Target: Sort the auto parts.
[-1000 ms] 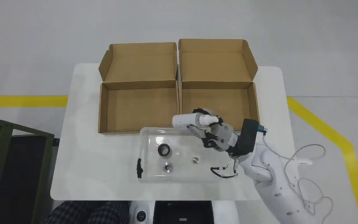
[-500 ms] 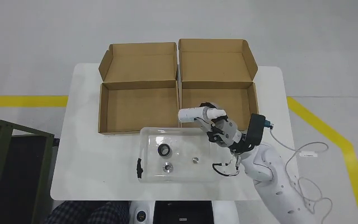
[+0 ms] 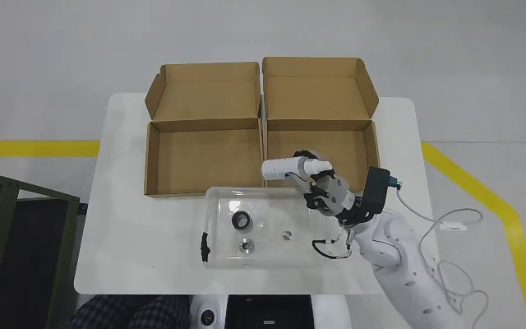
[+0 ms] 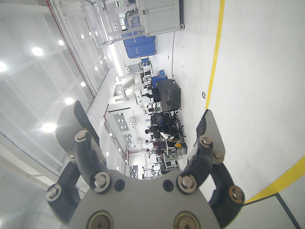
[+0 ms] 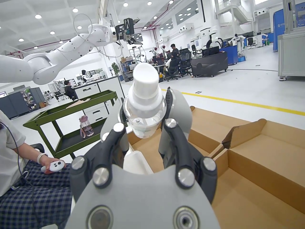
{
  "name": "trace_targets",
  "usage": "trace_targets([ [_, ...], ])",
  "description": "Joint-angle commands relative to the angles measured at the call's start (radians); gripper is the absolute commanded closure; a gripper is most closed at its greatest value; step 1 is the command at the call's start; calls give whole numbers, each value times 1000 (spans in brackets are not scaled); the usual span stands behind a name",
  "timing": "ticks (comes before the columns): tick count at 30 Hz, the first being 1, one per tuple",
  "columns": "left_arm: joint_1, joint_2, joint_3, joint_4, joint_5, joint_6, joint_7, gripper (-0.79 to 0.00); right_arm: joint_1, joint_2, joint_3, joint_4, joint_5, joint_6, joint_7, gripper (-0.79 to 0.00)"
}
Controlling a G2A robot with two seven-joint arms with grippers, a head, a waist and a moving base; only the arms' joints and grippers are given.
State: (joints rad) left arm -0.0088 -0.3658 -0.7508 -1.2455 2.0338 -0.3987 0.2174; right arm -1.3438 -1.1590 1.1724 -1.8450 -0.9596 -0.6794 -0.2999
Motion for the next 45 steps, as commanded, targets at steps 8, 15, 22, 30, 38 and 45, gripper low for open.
trace_targets([
  [8,0,0,0,0,0,0,0,-785,24,-6,-5,34,-41,106,77,0],
  [15,0,0,0,0,0,0,0,-785,117,-21,-27,135,50,229,273,0],
  [22,0,0,0,0,0,0,0,-785,224,-39,-64,234,71,298,348,0],
  [30,0,0,0,0,0,0,0,-785,317,-58,-108,323,31,378,420,0],
  [38,0,0,0,0,0,0,0,-785,380,-77,-149,398,-21,439,463,0],
  [45,0,0,0,0,0,0,0,-785,414,-93,-186,443,-76,505,490,0],
])
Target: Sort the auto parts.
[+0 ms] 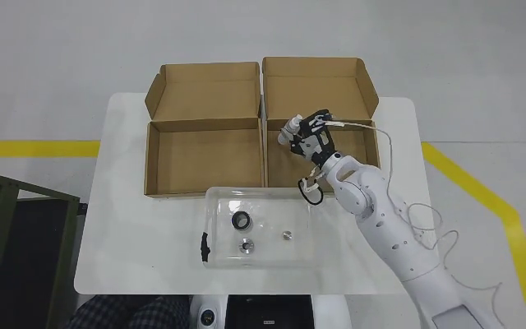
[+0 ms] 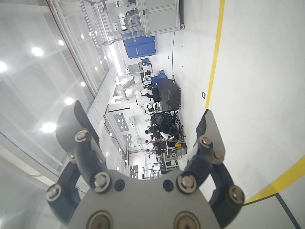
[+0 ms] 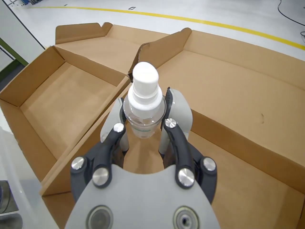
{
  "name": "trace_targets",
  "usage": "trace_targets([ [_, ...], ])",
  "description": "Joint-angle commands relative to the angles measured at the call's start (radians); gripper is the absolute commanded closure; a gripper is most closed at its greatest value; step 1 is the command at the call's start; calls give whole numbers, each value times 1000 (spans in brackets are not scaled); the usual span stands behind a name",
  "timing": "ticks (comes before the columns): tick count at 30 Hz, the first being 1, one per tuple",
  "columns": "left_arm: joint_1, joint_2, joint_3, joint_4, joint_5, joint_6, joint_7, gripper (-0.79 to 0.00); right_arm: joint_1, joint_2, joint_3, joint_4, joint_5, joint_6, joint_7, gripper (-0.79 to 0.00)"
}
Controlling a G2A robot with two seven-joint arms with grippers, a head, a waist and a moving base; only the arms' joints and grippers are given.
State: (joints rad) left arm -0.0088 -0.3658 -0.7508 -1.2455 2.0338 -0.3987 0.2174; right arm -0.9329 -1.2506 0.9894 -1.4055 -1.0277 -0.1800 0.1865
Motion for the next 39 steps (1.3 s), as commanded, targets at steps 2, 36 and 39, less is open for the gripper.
trace_targets([
  [2,0,0,0,0,0,0,0,-785,7,-5,-12,9,-26,19,11,0],
  [36,0,0,0,0,0,0,0,-785,-145,3,70,-269,-191,-22,84,-785],
  [39,0,0,0,0,0,0,0,-785,-195,15,100,-347,-215,-78,103,-785],
])
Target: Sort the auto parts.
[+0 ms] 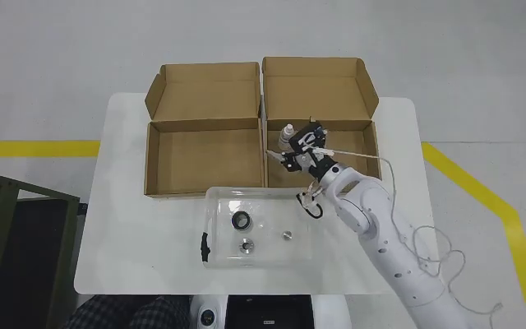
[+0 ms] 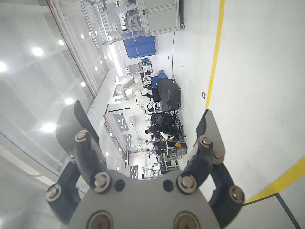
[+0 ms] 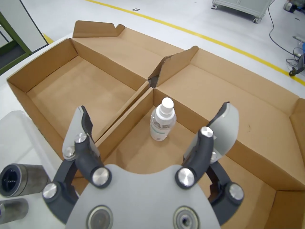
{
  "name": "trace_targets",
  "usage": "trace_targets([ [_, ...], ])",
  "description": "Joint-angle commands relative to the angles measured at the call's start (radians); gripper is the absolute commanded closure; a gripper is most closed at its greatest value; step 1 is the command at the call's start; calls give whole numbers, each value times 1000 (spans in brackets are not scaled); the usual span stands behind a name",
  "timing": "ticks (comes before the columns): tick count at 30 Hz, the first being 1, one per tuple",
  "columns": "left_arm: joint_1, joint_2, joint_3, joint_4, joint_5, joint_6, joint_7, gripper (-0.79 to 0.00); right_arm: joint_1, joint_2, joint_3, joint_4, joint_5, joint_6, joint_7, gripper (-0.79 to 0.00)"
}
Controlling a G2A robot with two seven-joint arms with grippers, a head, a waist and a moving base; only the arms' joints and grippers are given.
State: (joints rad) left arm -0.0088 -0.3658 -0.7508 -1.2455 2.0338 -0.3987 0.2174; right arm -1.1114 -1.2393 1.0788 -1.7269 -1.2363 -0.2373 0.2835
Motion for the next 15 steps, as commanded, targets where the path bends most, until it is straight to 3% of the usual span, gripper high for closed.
trace_targets([
  [1,0,0,0,0,0,0,0,-785,-33,8,21,-51,-8,-46,11,-785],
  [8,0,0,0,0,0,0,0,-785,-131,42,96,-180,-31,-292,86,-785],
  [15,0,0,0,0,0,0,0,-785,-220,68,133,-278,-75,-472,137,-785],
])
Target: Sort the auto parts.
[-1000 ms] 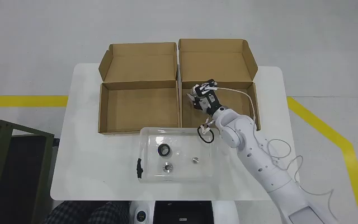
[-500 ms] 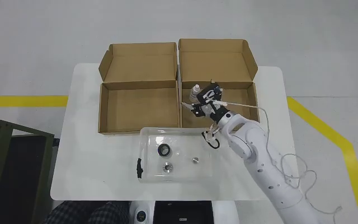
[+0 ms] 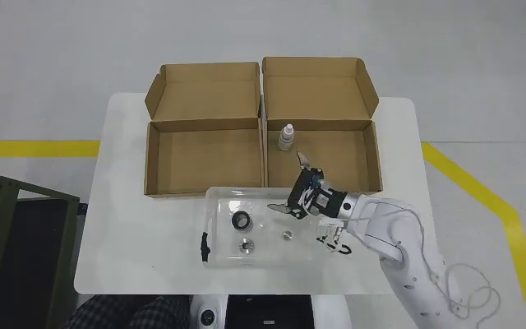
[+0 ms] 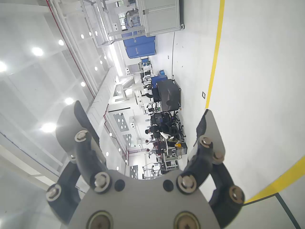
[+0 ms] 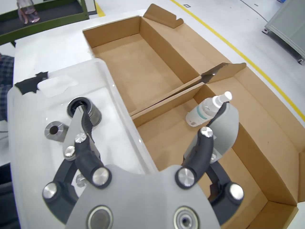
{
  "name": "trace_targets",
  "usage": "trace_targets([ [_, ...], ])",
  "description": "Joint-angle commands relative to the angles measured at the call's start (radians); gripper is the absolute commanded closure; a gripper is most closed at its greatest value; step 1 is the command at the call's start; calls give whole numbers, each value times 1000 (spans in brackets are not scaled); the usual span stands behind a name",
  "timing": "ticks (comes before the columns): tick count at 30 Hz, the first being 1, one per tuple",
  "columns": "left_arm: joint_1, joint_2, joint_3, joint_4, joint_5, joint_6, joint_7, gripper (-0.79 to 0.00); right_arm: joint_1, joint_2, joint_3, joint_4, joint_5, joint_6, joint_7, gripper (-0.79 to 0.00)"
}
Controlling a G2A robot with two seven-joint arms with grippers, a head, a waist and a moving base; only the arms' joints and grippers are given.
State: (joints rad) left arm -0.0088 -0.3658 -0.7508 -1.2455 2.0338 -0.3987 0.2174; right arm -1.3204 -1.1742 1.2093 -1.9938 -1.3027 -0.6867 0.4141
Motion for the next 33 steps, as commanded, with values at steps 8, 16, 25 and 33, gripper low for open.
trace_targets([
  [8,0,0,0,0,0,0,0,-785,-93,25,7,-86,-46,-153,54,-785],
  [16,0,0,0,0,0,0,0,-785,-121,38,-7,-83,-23,-180,188,-785],
  [25,0,0,0,0,0,0,0,-785,-94,44,-51,-71,50,-144,368,-785],
  [33,0,0,0,0,0,0,0,-785,-70,48,-87,-76,31,-108,430,-785],
])
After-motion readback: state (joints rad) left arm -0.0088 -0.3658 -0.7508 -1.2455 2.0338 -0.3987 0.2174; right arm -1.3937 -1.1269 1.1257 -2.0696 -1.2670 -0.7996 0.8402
